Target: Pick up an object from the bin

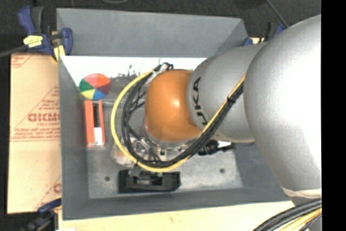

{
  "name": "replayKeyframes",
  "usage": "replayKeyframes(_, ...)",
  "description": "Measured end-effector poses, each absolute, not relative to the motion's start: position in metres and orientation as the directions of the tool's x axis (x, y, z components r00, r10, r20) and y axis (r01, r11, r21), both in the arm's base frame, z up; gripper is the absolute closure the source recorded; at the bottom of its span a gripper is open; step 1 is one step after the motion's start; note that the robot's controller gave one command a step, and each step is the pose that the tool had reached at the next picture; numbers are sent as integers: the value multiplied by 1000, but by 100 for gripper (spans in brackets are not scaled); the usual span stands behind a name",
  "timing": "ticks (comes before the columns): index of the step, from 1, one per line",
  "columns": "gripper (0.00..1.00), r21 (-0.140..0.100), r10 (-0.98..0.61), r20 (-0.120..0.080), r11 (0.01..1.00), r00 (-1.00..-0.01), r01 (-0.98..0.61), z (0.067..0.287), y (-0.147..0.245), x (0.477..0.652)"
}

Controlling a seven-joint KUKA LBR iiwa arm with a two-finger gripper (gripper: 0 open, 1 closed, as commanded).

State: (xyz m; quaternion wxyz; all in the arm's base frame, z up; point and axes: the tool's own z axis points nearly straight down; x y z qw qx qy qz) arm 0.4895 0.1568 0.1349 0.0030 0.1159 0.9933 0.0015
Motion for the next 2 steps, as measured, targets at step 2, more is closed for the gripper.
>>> replayKeyframes(2, 100, -3, 196, 5, 981, -981, 196, 218, 174, 494)
